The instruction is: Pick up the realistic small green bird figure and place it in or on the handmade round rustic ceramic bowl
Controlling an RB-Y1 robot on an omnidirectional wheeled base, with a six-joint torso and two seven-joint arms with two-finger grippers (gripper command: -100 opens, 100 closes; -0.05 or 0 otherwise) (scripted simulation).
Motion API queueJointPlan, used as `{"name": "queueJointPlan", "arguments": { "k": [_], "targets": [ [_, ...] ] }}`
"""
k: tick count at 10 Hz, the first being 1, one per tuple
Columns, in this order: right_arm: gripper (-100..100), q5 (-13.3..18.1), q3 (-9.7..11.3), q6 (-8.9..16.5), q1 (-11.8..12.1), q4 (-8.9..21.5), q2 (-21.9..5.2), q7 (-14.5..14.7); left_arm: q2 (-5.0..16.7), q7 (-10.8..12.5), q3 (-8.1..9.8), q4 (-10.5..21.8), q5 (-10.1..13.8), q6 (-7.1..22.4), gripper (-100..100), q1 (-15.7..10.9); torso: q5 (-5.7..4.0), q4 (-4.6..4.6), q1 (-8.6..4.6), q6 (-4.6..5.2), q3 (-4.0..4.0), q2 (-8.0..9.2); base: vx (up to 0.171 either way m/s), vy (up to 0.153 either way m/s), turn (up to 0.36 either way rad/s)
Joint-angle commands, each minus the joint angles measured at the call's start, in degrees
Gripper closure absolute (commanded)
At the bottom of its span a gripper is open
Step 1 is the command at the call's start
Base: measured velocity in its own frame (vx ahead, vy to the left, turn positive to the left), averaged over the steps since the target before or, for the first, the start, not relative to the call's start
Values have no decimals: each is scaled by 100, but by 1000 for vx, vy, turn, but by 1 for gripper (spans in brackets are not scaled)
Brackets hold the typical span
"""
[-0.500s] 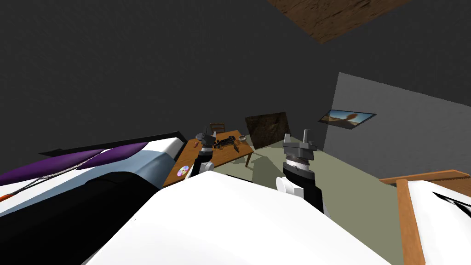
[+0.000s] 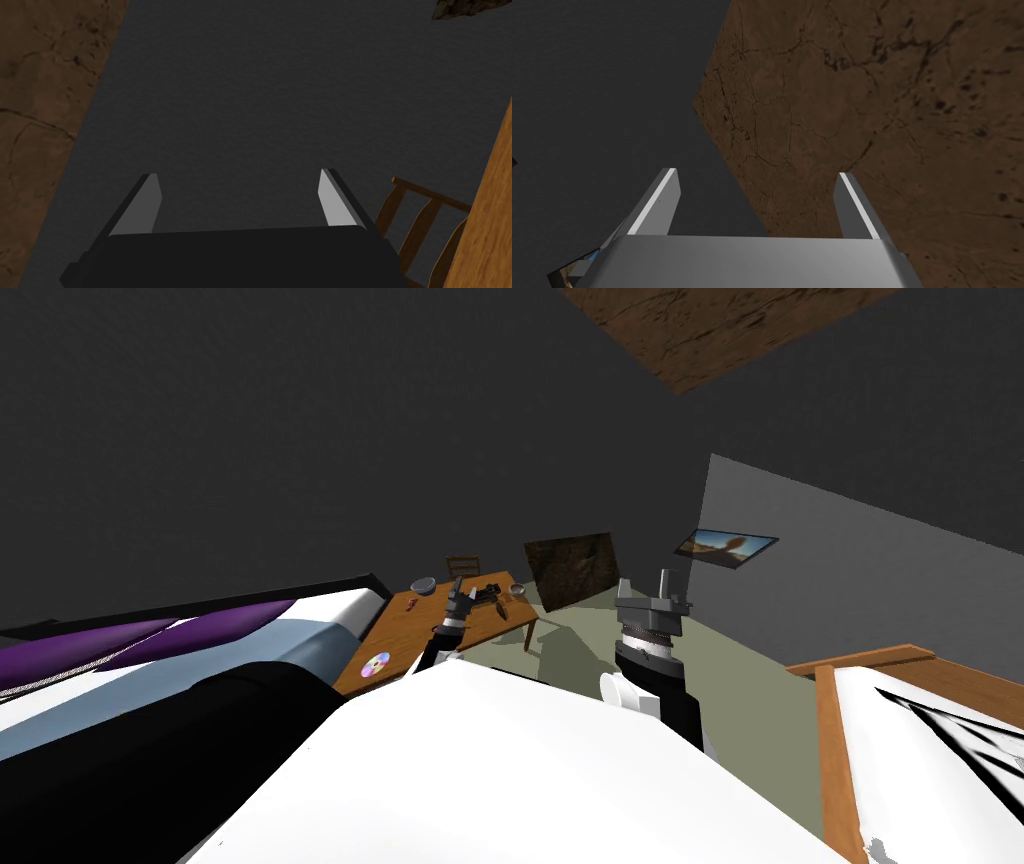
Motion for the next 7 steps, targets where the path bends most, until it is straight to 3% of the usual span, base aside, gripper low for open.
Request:
{"name": "queueJointPlan", "arguments": {
  "k": [1,2,3,5,6,7],
  "targets": [
    [0,0,0,0,0,0,0,0,200,-67,-200,204,109,-3,-100,168,0,0,0,0,0,0,58,-211,-72],
    [0,0,0,0,0,0,0,0,351,-100,-312,345,194,27,-100,259,-2,0,-5,0,-1,-3,68,-214,-96],
    [0,0,0,0,0,0,0,0,351,-100,-312,345,194,27,-100,259,-2,-1,-6,1,-4,-7,50,-144,-23],
    [0,0,-1,0,0,0,-1,0,683,-170,-555,658,380,110,-100,441,4,1,24,0,3,4,44,-147,-83],
    [0,0,0,0,0,0,0,0,683,-170,-555,658,380,110,-100,441,3,1,17,1,1,1,45,-143,-38],
    [0,0,-1,0,0,0,-1,0,864,-208,-684,827,480,163,-100,530,3,1,22,-1,2,2,53,-148,-75]
  ]
}}
